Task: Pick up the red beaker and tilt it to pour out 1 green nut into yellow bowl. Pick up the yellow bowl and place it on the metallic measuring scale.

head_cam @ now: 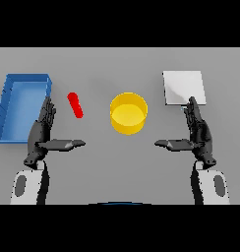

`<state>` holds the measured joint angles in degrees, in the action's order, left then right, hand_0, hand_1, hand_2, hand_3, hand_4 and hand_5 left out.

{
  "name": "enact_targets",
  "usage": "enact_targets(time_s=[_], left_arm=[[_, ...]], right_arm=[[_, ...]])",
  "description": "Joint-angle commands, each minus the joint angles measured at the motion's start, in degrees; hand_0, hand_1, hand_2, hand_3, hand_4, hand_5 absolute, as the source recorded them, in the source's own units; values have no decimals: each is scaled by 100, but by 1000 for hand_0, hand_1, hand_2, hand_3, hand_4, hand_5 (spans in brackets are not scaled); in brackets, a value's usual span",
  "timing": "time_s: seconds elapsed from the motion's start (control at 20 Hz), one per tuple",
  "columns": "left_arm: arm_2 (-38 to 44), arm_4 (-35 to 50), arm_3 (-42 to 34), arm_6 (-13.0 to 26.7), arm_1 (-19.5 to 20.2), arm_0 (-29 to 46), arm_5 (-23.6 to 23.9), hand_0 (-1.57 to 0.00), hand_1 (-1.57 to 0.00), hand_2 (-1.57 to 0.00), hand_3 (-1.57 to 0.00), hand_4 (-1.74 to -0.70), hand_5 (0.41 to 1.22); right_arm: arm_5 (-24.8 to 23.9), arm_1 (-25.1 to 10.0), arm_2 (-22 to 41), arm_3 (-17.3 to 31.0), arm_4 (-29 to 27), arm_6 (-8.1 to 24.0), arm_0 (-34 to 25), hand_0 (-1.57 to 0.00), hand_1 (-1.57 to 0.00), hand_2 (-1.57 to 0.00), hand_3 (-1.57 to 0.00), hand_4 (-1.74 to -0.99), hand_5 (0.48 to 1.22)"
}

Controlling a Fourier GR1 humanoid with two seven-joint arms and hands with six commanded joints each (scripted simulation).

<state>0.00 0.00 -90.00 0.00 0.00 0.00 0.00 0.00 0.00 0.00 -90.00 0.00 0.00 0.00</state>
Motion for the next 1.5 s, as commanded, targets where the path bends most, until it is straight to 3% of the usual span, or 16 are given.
enact_targets(time_s=[0.0, 0.25, 0.35, 0.45, 0.6, 0.9, 1.1, 1.45], left_arm=[[-5, 3, -16, -14, -1, 23, -1, 1, 1, 1, 1, -1141, 660], [-78, -11, -180, -86, -22, 244, -33, 1, 1, 1, 1, -1141, 660], [-499, -509, -834, -396, 259, 803, -156, 1, 1, 1, 1, -1143, 660], [-692, -710, -1245, -80, 336, 935, -148, 1, 1, 1, 1, -1142, 662], [-768, -793, -1403, 296, 408, 965, -185, 1, 1, 1, 1, -1138, 655], [-614, -792, -596, 553, 415, 377, -218, 1, 1, 1, 1, -1145, 643], [-361, -750, 342, 322, 437, -332, -218, 1, 1, 1, 1, -1178, 648], [-219, -855, 1558, -76, 400, -1344, -220, 1, 1, 1, 1, -1197, 646]], right_arm=[[-10, 2, -2, 9, 0, 7, -14, 1, 1, 1, 1, -1071, 578], [-48, 23, -34, 195, 12, 71, -198, 1, 1, 1, 1, -1071, 578], [-322, -312, 431, -243, 1057, -604, 140, 1, 1, 1, 1, -1072, 577], [-483, -356, 679, -463, 1563, -570, 264, 1, 1, 1, 1, -1064, 577], [-354, -419, 693, -581, 1499, -493, 314, 1, 1, 1, 1, -1103, 592], [-128, -401, 657, -603, 1205, -417, 255, 1, 1, 1, 1, -1189, 626], [-69, -384, 642, -577, 1117, -598, 331, 1, 1, 1, 1, -1219, 626], [-56, -428, 601, -545, 1111, -556, 306, 1, 1, 1, 1, -1218, 626]])
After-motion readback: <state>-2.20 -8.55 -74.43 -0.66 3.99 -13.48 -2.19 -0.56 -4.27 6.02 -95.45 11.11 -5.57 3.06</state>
